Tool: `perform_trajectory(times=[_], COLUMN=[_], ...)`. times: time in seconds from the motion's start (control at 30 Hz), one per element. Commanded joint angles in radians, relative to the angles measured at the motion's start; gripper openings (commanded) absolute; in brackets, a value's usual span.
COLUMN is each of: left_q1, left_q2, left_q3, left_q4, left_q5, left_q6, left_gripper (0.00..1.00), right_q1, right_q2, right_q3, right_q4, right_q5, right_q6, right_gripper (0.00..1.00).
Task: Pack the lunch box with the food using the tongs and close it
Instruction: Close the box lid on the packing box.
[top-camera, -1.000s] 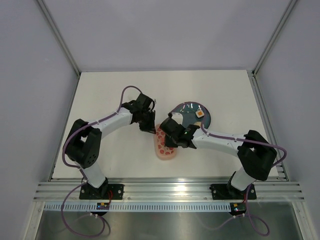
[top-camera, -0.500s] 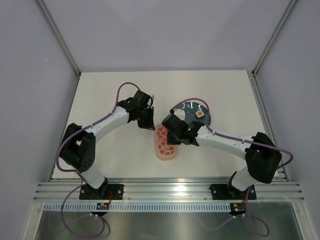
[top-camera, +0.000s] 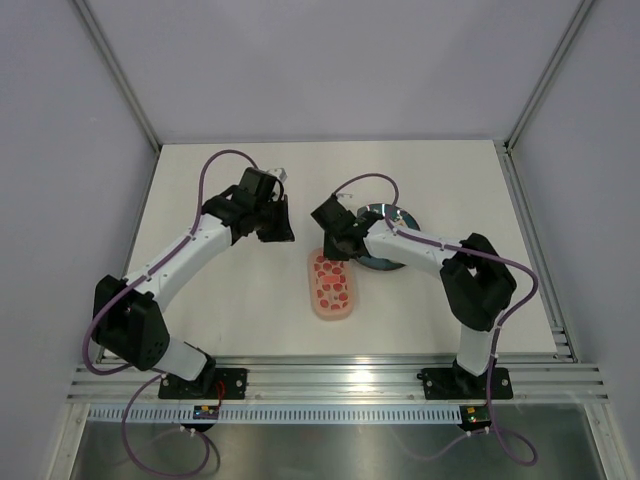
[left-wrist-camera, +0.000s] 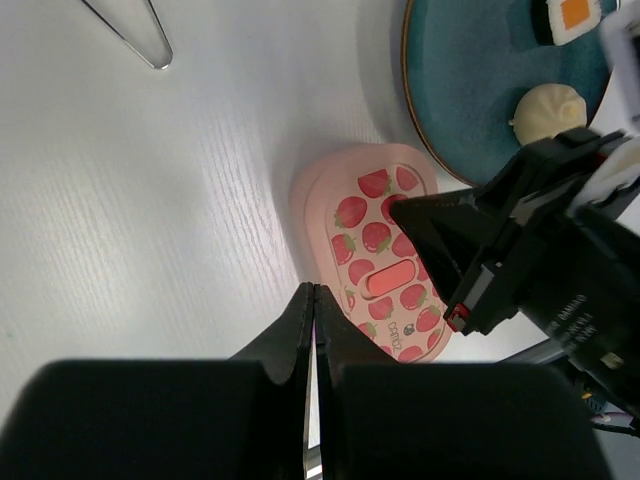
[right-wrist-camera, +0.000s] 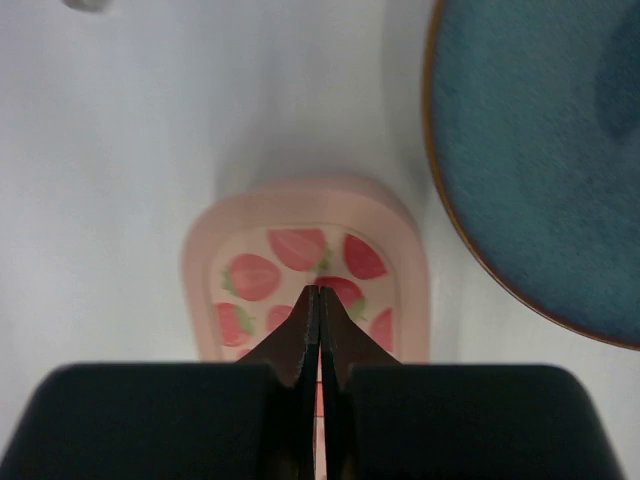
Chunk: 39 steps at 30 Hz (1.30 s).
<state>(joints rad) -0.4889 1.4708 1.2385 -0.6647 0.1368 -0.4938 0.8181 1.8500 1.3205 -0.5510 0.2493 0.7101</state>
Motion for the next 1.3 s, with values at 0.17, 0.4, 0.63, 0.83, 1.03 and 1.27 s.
perform_trajectory(times=[0.17, 0.4, 0.63, 0.83, 1.03, 1.27], left_q1=[0.001, 0.001, -0.005, -0.005, -0.013, -0.071], left_q2=[-0.035, 0.005, 0.048, 0.066, 0.091, 0.12], left_q3=[-0.05, -0.057, -0.051, -0.068, -0.079, -0.059], left_q4=[0.013, 0.063, 0.102, 0.109, 0.139, 0.139], left_q5=[0.014, 0.08, 0.13, 0.132, 0.15, 0.132], left_q6=[0.018, -0.009, -0.028, -0.029, -0.049, -0.057], left_gripper=[0.0, 0.0, 0.0, 0.0, 0.0, 0.0], right_q1=[0.003, 0.003, -0.01, -0.01, -0.01, 0.035], right_q2=[-0.004, -0.124, -0.039, 0.055, -0.106, -0.287], right_q3=[0.072, 0.138, 0.06, 0.036, 0.086, -0.026], right_q4=[-0.058, -0.095, -0.029, -0.007, -0.049, -0.064], right_q5=[-0.005, 0.057, 0.006, -0.038, -0.012, 0.005], right_q6=[-0.03, -0.064, -0.044, -0.02, -0.049, -0.011], right_gripper=[0.0, 0.0, 0.0, 0.0, 0.0, 0.0])
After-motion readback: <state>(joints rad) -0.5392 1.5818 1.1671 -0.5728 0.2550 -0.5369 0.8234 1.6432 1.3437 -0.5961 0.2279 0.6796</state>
